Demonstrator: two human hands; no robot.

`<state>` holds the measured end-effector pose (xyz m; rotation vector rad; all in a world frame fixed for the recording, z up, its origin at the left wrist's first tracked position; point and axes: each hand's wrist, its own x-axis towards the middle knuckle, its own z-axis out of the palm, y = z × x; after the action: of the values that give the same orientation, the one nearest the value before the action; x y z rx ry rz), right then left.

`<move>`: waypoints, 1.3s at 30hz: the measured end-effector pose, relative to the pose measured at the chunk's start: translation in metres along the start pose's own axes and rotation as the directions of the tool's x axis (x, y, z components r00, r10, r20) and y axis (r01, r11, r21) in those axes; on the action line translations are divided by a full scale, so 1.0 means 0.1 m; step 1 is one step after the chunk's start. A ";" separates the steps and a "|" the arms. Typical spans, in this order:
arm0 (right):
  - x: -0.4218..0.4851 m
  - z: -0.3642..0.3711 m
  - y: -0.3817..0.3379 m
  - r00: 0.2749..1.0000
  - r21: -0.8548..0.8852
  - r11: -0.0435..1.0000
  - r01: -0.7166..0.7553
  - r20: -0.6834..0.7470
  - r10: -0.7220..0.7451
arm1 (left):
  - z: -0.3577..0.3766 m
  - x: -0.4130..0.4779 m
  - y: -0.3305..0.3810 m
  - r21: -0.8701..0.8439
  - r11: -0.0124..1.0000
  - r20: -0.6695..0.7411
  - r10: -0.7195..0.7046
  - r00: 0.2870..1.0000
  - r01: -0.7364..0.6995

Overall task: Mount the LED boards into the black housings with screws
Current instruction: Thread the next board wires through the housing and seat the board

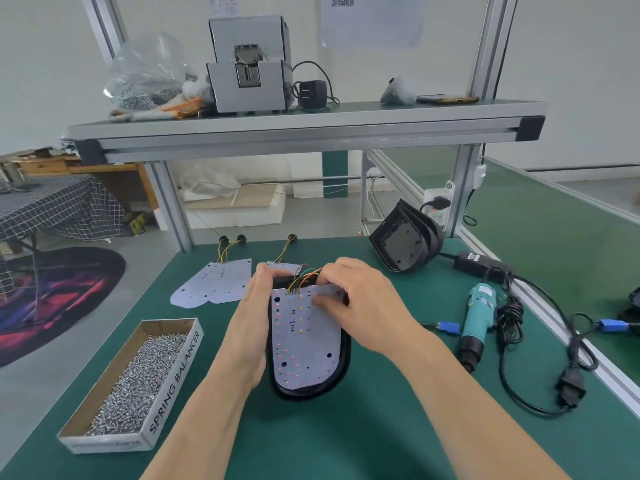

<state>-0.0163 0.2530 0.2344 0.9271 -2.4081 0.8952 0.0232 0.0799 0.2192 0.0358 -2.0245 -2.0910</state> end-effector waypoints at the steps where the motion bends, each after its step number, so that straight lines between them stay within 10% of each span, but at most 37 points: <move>1: -0.01 0.02 -0.01 1.000 -0.001 1.000 0.007 -0.020 -0.007 | 0.01 -0.01 -0.01 0.046 0.998 0.011 0.047 0.999 -0.048; 6: -0.08 -0.01 0.07 0.873 0.480 0.876 -0.032 -0.413 0.258 | -0.08 -0.01 0.01 -0.079 0.992 -0.003 0.096 0.995 -0.096; 8: -0.07 -0.08 0.18 0.856 0.749 0.650 -0.129 -0.246 0.454 | -0.12 -0.01 0.01 -0.233 0.972 0.041 -0.024 0.999 0.033; 11: -0.07 0.03 0.21 0.954 0.801 0.518 -0.300 0.240 0.181 | -0.16 -0.04 0.01 -0.299 0.943 0.157 -0.103 0.982 0.146; 21: -0.13 0.33 0.16 0.935 0.437 0.828 -0.350 0.225 0.276 | -0.11 -0.13 0.10 -0.338 0.900 0.182 -0.223 0.958 0.274; 29: -0.04 0.03 0.14 0.866 0.788 0.508 -0.348 0.063 0.496 | -0.10 -0.09 0.21 -0.310 0.934 0.084 -0.158 0.984 0.176; 33: -0.17 0.02 -0.02 0.928 0.594 0.725 -0.349 0.110 0.356 | -0.03 -0.12 0.20 -0.277 0.953 0.105 -0.097 0.990 0.123; 39: -0.24 0.09 -0.10 0.903 0.658 0.688 -0.305 -0.030 0.428 | 0.01 -0.12 0.17 -0.212 0.975 0.114 -0.041 0.993 0.065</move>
<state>0.0056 0.2519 0.2189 0.5092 -2.1685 1.9599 0.0374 0.0824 0.2339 -0.0631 -1.8604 -2.3828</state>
